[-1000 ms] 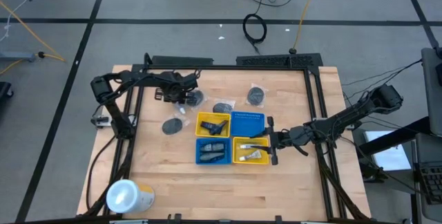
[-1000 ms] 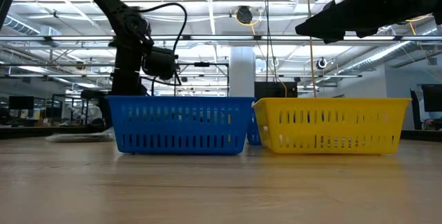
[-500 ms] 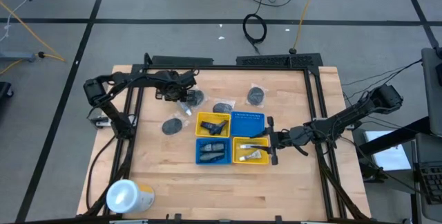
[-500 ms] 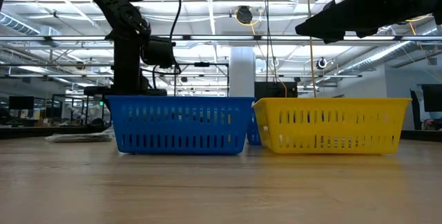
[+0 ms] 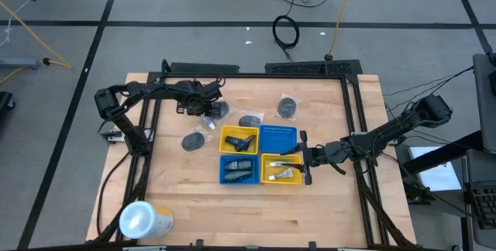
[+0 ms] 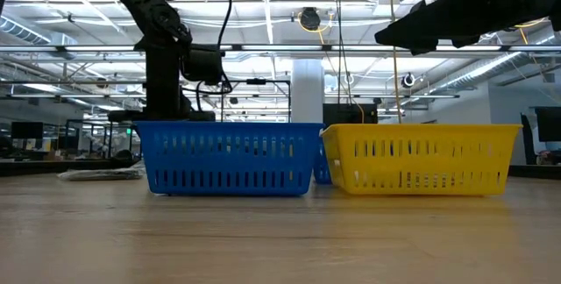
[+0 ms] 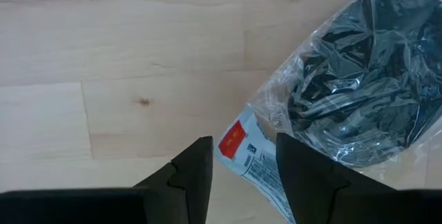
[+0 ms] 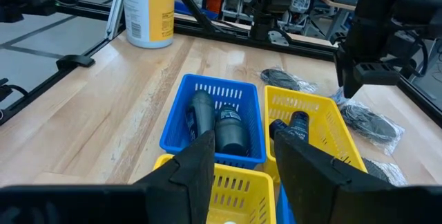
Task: Pick & Place Travel size toiletries
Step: Put the white toothpaste into the right yellow bin
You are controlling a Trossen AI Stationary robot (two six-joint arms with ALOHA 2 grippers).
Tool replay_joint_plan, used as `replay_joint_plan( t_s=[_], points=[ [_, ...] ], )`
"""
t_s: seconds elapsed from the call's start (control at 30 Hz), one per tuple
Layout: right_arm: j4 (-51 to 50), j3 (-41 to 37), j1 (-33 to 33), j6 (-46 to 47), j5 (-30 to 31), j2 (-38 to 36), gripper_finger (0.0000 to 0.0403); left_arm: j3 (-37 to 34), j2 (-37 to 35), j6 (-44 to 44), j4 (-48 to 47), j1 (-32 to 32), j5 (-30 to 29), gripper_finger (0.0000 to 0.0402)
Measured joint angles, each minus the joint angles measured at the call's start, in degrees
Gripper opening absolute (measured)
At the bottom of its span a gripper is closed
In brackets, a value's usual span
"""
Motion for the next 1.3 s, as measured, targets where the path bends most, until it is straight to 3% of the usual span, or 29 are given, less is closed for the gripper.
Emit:
replay_joint_plan(
  t_s=[0.33, 0.53, 0.67, 0.87, 1.3],
  points=[
    [0.0, 0.0, 0.0, 0.0, 0.0, 0.0, 0.0143, -2.3, 0.0, -1.1, 0.7, -0.2, 1.6, 0.0156],
    [0.0, 0.0, 0.0, 0.0, 0.0, 0.0, 0.0141, -6.4, -0.4, -1.7, 6.8, 0.0, 1.8, 0.0152],
    [0.0, 0.0, 0.0, 0.0, 0.0, 0.0, 0.014, -7.3, -0.4, -0.7, 8.5, 0.0, 2.5, 0.0115],
    [0.0, 0.0, 0.0, 0.0, 0.0, 0.0, 0.0138, -7.3, -0.2, 1.9, 10.0, 0.0, 2.2, 0.0013],
    [0.0, 0.0, 0.0, 0.0, 0.1, 0.0, 0.0135, -6.1, -4.4, 6.9, 10.2, -0.1, 1.7, 0.0002]
  ],
)
